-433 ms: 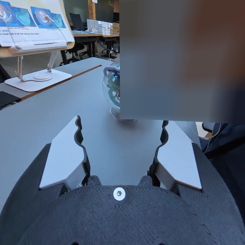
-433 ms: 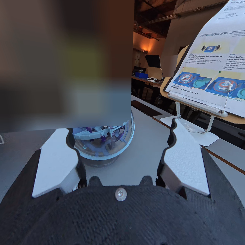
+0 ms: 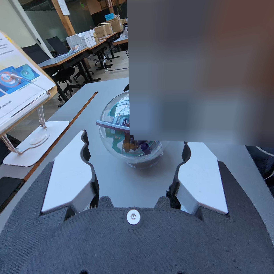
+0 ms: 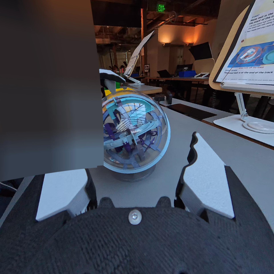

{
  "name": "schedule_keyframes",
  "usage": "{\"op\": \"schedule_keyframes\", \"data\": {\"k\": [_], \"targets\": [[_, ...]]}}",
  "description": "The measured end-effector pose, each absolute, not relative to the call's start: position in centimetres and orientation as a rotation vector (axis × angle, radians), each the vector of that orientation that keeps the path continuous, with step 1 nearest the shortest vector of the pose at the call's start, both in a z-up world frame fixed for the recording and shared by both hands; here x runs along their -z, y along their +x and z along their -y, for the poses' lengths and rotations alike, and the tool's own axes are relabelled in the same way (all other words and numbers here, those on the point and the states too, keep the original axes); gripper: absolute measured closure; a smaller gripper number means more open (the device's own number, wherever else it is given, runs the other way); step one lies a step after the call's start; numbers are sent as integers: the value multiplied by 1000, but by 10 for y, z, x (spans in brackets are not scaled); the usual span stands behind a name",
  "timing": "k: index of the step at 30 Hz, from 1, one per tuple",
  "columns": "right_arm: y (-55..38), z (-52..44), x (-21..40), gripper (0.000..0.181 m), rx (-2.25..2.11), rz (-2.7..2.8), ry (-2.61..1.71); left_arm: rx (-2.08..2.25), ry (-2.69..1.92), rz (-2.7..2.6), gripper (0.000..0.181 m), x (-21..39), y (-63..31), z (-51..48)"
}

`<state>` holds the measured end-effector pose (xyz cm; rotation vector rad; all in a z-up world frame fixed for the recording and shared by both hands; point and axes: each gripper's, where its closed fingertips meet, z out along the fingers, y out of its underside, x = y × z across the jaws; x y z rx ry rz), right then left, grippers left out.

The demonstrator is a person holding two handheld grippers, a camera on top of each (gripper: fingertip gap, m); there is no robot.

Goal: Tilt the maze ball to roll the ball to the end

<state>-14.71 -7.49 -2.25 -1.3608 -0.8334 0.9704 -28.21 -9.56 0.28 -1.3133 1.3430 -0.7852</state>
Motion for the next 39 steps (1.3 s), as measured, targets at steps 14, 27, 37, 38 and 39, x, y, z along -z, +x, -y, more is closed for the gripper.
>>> {"op": "schedule_keyframes", "data": {"k": [14,27,37,38,39], "targets": [[-160,81,42,35,-781,911,-1372,632,-1177,-1480,53,3,-270,80],[-161,72,45,34,-820,908,-1387,948,-1328,-1251,49,5,-267,84],[-178,63,39,29,-839,1249,-1254,818,-1311,-1276,50,17,-260,96],[-180,64,42,29,-843,1258,-1243,802,-1299,-1292,49,18,-259,94],[-181,64,46,29,-843,1266,-1236,786,-1289,-1313,48,19,-258,92]]}}
